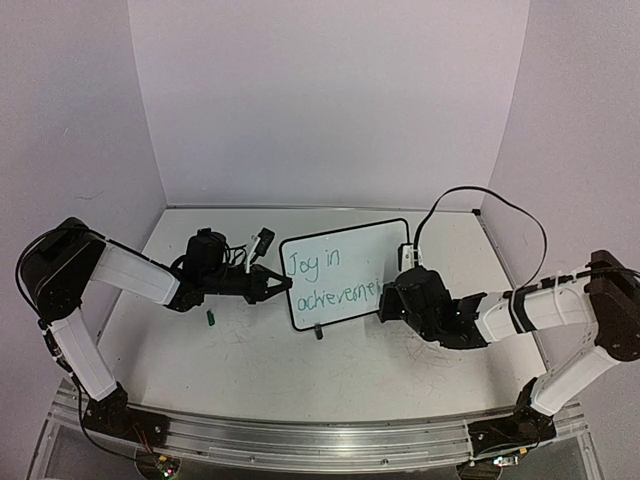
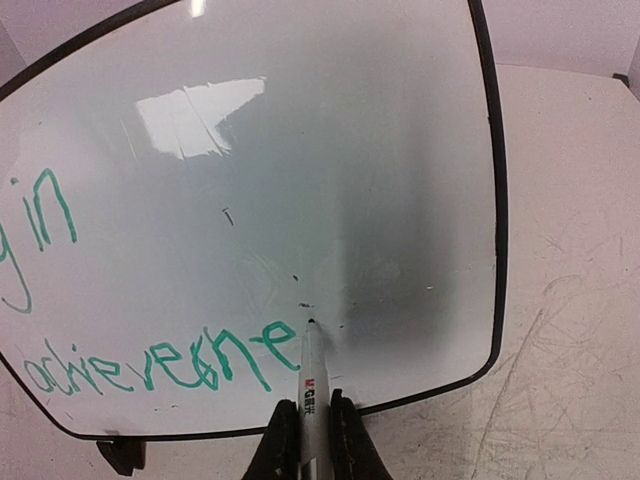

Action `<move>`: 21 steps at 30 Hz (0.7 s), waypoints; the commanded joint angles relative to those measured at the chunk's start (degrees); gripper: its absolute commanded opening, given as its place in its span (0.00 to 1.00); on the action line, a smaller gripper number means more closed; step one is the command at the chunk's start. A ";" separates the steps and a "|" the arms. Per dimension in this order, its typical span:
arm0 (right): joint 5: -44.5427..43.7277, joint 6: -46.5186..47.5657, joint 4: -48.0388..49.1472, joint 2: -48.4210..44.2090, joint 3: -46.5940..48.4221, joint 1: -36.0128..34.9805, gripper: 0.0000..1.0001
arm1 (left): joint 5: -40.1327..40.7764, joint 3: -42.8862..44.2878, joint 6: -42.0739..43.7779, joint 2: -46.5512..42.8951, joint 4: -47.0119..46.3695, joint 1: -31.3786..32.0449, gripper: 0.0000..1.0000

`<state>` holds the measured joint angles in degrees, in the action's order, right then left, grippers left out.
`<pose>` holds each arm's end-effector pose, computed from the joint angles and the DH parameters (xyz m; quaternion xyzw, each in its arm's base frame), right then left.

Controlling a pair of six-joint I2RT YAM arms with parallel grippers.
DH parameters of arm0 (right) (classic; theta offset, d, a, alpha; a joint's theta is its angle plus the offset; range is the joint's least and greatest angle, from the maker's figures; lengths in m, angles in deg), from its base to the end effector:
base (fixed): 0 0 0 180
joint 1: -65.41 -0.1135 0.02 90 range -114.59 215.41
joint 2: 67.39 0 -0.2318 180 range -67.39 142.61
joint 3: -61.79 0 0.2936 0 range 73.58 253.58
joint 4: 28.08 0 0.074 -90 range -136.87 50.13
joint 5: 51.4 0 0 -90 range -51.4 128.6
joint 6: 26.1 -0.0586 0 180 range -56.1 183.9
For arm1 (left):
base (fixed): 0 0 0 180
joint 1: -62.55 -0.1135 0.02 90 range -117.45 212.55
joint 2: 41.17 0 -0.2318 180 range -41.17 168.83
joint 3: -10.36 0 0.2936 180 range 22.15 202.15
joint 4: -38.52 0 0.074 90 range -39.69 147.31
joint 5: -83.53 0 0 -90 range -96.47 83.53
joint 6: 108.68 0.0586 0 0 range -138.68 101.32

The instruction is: Write a sentence on the whiteboard

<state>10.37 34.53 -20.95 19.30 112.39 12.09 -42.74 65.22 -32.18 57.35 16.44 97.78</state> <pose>0.2336 0.2672 0.1111 -0.0522 0.8430 0.1676 0.5085 0.2900 -0.2472 0.0955 0.3200 0.7388 -0.4549 0.3805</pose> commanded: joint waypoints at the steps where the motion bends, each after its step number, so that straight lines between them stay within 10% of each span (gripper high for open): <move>1: -0.94 1.04 2.09 0.76 2.41 0.31 0.00 | 1.18 1.61 1.90 -0.61 1.57 0.11 0.00; 21: 1.52 -2.33 0.86 0.75 -1.48 0.15 0.00 | 1.38 1.73 1.95 -0.33 1.61 0.11 0.00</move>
<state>11.41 33.71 -20.37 19.68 112.03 12.14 -42.74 65.31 -32.18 57.35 16.81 97.78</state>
